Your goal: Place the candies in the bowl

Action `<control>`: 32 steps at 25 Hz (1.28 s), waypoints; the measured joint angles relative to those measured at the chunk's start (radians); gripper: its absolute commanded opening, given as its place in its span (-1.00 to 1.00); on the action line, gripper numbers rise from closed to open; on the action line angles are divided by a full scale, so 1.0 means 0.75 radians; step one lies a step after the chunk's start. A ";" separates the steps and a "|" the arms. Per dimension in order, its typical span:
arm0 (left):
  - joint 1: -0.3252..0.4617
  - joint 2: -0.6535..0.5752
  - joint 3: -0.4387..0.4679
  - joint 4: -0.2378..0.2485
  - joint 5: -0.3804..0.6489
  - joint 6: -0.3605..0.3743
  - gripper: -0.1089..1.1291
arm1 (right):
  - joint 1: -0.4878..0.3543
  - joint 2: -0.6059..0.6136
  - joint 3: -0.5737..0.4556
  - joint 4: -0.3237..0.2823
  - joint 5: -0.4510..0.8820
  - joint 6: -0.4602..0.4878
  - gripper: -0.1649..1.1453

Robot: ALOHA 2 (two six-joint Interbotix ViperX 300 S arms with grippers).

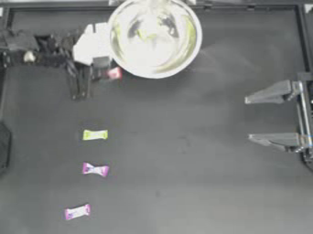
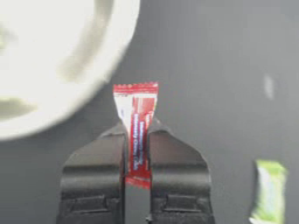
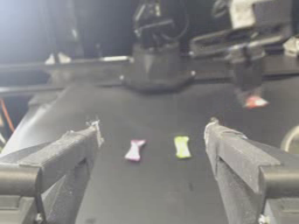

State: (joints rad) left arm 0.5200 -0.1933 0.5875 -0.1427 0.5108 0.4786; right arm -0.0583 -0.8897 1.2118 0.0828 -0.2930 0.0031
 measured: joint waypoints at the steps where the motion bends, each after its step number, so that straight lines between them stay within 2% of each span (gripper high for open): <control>1: 0.012 0.000 -0.020 0.000 -0.022 0.014 -0.31 | -0.002 0.000 0.000 0.000 0.000 0.000 0.77; 4: 0.061 0.014 -0.088 -0.002 -0.090 0.051 -0.31 | 0.000 0.000 0.002 0.000 0.000 0.000 0.77; 9: 0.115 0.115 -0.198 0.000 -0.115 0.080 -0.31 | -0.004 0.000 0.002 0.000 0.000 0.000 0.77; 22: 0.198 0.536 -0.591 0.000 -0.088 0.139 -0.33 | -0.020 0.000 0.002 0.000 0.002 0.000 0.77; 27: 0.235 0.630 -0.657 0.000 -0.072 0.139 -0.35 | -0.020 0.000 0.008 0.000 0.004 -0.002 0.77; 32: 0.237 0.659 -0.665 0.000 -0.076 0.162 -0.20 | -0.020 -0.002 0.018 0.000 0.004 -0.002 0.77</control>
State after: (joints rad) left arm 0.6980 0.3007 0.0890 -0.1427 0.4541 0.5998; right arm -0.0736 -0.8912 1.2257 0.0828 -0.2899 0.0015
